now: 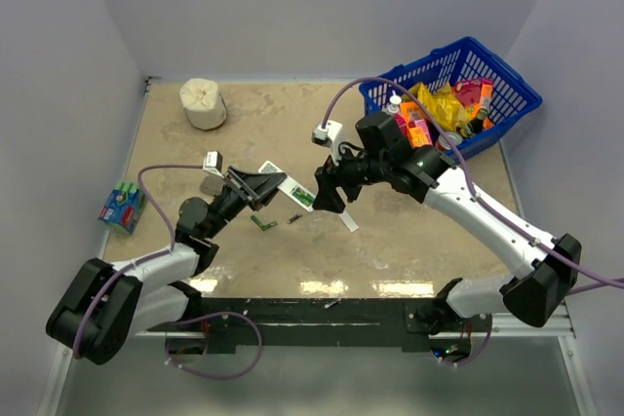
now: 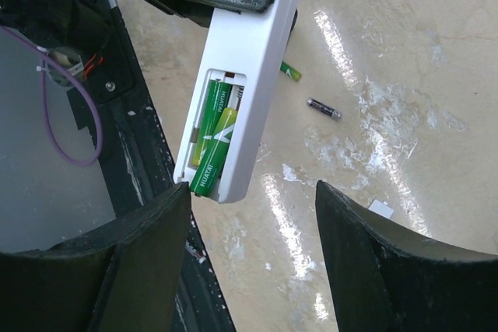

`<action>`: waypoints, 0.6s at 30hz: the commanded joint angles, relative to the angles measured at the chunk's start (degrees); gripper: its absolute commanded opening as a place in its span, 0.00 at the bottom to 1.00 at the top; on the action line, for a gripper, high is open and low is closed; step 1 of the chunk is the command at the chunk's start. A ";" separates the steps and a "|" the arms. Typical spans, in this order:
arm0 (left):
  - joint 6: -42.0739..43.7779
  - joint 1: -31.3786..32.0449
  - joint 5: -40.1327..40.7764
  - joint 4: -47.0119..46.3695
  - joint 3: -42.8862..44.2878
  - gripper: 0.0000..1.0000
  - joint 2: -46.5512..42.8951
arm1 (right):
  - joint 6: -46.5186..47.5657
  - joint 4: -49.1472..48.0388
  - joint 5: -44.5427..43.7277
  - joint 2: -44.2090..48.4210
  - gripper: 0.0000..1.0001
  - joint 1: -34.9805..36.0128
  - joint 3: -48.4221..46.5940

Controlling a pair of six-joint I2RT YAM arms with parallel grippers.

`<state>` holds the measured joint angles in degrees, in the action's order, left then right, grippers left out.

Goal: Load the batteries into the remote control
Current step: Load the battery into the remote control.

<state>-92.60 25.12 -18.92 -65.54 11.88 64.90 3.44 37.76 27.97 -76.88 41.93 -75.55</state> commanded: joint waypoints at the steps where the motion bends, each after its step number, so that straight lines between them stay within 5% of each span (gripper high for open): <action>1: -0.22 -0.34 -0.77 -3.81 2.62 0.00 -1.53 | 0.16 -3.83 -0.11 0.07 0.67 -0.27 -0.12; 18: 4.27 -0.34 -0.95 0.15 4.29 0.00 -3.47 | 0.43 1.53 4.20 0.85 0.70 -0.36 -4.34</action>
<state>-90.41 25.12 -19.38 -63.81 13.41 62.70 3.11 37.19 29.89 -77.62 41.93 -76.36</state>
